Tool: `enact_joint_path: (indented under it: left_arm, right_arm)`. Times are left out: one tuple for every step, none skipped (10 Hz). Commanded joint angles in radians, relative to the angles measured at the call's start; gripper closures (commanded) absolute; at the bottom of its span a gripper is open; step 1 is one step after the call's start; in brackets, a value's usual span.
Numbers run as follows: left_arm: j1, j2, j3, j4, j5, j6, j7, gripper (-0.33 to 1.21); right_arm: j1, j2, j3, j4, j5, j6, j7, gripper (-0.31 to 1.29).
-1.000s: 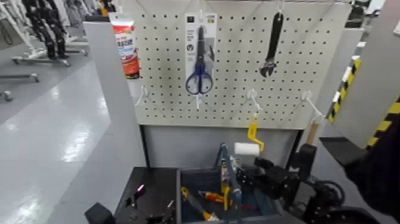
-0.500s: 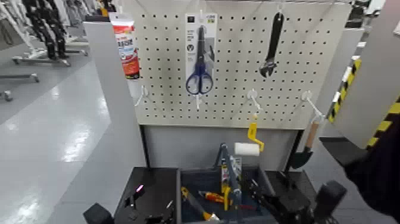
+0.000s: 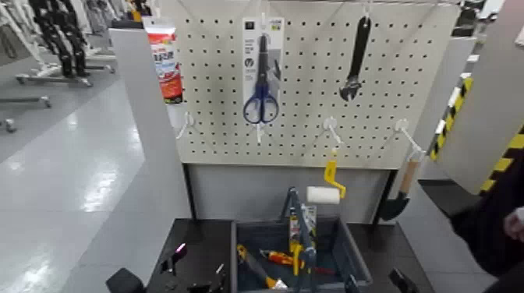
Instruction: Put the yellow pliers into the crate.
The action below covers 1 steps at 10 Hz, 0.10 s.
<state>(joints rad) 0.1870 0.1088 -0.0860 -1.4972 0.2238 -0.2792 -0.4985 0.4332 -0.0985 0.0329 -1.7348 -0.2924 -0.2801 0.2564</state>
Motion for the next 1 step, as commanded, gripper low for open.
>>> enact_joint_path:
  left_arm:
    - [0.008, -0.008, 0.006, -0.005, -0.001, 0.002, 0.000, 0.13]
  right_arm:
    - [0.055, 0.010, -0.001, -0.014, 0.016, -0.021, -0.046, 0.15]
